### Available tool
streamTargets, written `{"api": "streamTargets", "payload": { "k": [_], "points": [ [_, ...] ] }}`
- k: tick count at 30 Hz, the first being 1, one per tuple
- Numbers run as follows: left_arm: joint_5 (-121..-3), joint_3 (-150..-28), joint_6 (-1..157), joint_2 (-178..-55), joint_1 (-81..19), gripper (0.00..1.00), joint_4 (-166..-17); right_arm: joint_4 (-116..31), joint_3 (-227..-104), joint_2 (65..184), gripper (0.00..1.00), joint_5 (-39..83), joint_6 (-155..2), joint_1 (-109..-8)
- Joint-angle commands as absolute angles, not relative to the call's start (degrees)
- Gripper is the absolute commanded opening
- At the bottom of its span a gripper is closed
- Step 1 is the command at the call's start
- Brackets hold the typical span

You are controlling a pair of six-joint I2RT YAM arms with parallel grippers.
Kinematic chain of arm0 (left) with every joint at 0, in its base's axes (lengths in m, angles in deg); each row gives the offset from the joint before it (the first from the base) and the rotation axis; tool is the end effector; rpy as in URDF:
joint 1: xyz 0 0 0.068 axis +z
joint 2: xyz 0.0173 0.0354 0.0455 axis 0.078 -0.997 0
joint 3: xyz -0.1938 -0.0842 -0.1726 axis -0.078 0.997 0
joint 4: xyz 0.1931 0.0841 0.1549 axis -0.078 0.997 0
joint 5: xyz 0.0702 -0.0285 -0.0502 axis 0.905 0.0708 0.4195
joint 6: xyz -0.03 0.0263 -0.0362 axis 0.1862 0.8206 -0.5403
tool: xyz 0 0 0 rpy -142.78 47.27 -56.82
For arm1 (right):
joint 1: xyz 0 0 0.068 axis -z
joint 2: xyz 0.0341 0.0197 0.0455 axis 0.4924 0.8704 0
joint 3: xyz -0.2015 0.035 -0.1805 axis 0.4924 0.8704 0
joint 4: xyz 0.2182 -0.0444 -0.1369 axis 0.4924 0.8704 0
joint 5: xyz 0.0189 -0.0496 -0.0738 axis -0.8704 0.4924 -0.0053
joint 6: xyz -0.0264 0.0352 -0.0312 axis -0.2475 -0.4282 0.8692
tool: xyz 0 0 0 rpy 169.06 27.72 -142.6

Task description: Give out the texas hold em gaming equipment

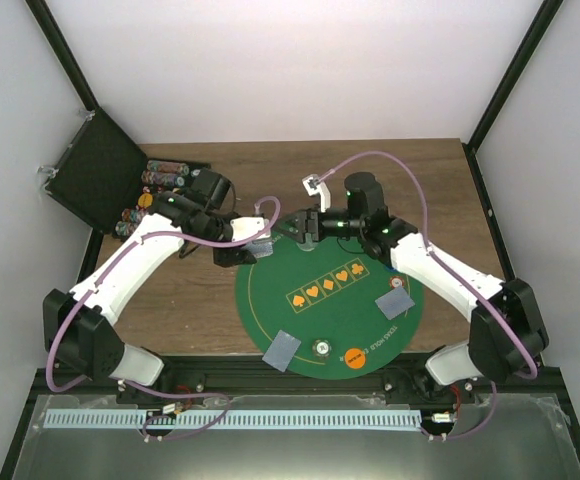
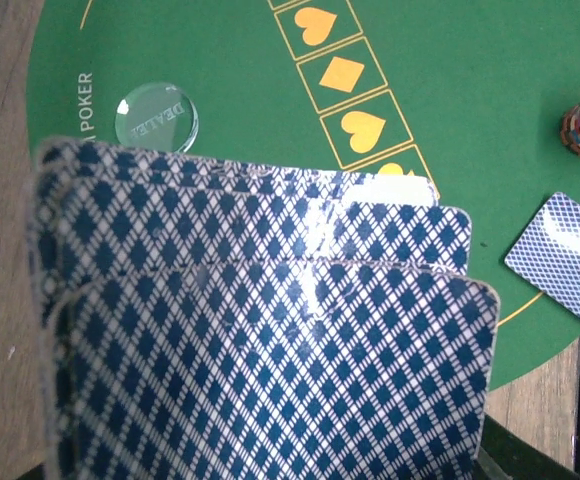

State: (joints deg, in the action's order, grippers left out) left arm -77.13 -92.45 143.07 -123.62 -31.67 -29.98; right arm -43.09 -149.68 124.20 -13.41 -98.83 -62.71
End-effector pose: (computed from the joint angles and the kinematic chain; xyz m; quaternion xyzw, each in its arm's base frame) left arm 0.2426 -0.1407 0.3073 0.6539 0.7015 -0.1492 0.2410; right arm 0.2563 0.1970 0.3057 -0.2335 0.7597 0.5316 0.2927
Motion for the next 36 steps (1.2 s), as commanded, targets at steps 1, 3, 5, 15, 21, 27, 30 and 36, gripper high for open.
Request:
{"api": "streamTargets", "payload": {
  "k": [1,3,5,15,21,27,30,36],
  "points": [
    [-79.87,-93.88,142.92,-123.63,-31.97,0.54,-29.25,-51.43,-147.93,125.45,0.81,-17.29,-103.22,-63.26],
    [-79.8,-93.68,142.45,-123.59,-31.93,0.54,-29.81,-52.09,-147.94,126.25,0.81,-17.38,-103.22,-63.76],
    [-79.77,-93.59,142.16,-123.54,-31.96,0.54,-30.14,-52.11,-148.26,127.18,0.81,-17.17,-102.75,-64.42],
    [-79.45,-93.47,141.93,-123.45,-31.98,0.54,-30.92,-56.07,-148.07,130.32,0.81,-19.96,-104.42,-64.76],
    [-79.42,-93.41,141.73,-123.63,-31.98,0.54,-31.3,-55.45,-148.18,131.33,0.81,-17.66,-104.33,-64.89],
    [-79.94,-94.07,141.26,-124.15,-31.98,0.54,-31.39,-52.32,-152.59,136.18,0.82,-15.4,-101.68,-67.36],
    [-79.88,-93.74,141.05,-123.94,-31.94,0.54,-31.52,-53.2,-152.65,136.76,0.82,-14.52,-101.99,-67.64],
    [-78.55,-93.08,141.47,-123.55,-31.98,0.54,-31.48,-48.41,-151.91,135.26,0.76,-8.73,-100.14,-67.53]
  ]
}}
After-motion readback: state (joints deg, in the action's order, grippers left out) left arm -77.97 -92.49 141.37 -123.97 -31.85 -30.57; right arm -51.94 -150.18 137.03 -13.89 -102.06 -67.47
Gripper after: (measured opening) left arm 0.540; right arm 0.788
